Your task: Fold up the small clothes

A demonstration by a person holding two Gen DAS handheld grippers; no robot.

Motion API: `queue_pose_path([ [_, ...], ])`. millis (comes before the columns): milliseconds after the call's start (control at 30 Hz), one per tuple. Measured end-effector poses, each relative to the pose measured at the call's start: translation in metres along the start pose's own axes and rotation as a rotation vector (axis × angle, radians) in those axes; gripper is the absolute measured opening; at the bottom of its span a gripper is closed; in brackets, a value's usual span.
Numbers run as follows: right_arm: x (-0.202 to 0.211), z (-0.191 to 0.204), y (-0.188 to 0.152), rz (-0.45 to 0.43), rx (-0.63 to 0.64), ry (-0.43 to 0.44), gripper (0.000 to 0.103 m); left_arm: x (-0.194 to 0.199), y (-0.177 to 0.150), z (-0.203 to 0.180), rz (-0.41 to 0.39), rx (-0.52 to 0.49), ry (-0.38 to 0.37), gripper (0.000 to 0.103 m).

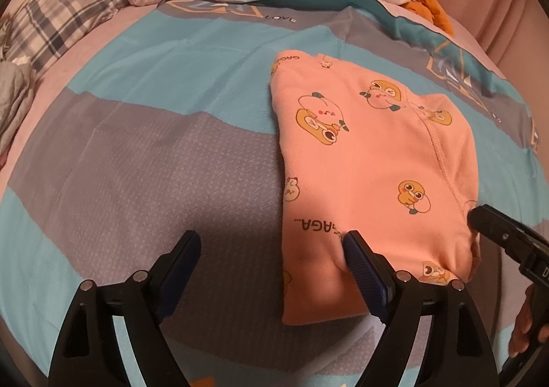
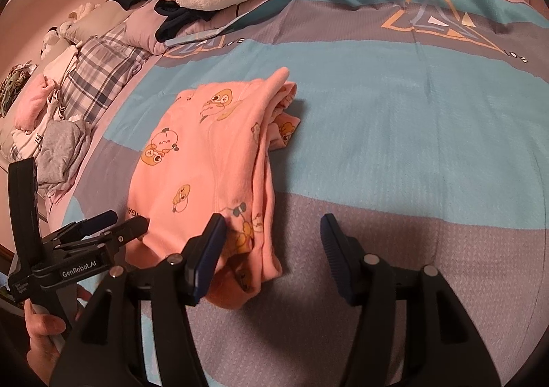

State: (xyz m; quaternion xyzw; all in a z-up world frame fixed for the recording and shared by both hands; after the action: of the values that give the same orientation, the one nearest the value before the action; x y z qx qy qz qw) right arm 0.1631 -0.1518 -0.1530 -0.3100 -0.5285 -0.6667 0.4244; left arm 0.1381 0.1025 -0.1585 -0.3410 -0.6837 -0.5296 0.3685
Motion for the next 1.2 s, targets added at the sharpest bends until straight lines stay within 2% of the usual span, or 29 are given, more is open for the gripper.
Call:
queue_pose_path([
  [133, 0.003, 0.004, -0.003, 0.004, 0.012, -0.016, 0.062, 0.002, -0.001, 0.0, -0.002, 0.001, 0.016, 0.093],
  [200, 0.005, 0.006, -0.005, 0.002, 0.02, -0.029, 0.072, 0.004, -0.002, -0.001, -0.004, 0.002, 0.019, 0.093],
  [367, 0.015, 0.012, -0.008, -0.01, 0.035, -0.04, 0.076, 0.009, -0.005, -0.003, -0.001, 0.0, 0.023, 0.094],
  [500, 0.026, 0.02, -0.012, -0.027, 0.052, -0.044, 0.099, 0.02, -0.01, -0.006, -0.014, -0.004, 0.024, 0.094],
  [567, 0.034, 0.025, -0.015, -0.046, 0.073, -0.047, 0.103, 0.027, -0.012, -0.007, -0.023, -0.007, 0.021, 0.094],
  [700, 0.045, 0.037, -0.018, -0.074, 0.127, -0.063, 0.103, 0.039, -0.014, -0.009, -0.033, -0.004, 0.019, 0.099],
  [1033, 0.089, 0.058, -0.032, -0.16, 0.178, -0.07, 0.103, 0.081, -0.027, -0.025, -0.091, -0.072, 0.029, 0.099],
  [1200, 0.118, 0.067, -0.038, -0.209, 0.192, -0.076, 0.103, 0.105, -0.03, -0.032, -0.12, -0.066, -0.01, 0.099],
])
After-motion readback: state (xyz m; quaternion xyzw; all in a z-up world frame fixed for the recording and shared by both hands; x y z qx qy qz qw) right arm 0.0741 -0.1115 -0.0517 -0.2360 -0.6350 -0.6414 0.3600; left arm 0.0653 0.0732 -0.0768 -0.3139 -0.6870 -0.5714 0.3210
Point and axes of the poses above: each gripper's, at about its wrist camera, not at the fingertips, and x roughly against the way its jaws point, z to its left, y to its top, the point moved 3 cm from there along -x, roughly the way its jaws point, and after that the axes turned 5 degrees about -y, right-handed, at the moved point
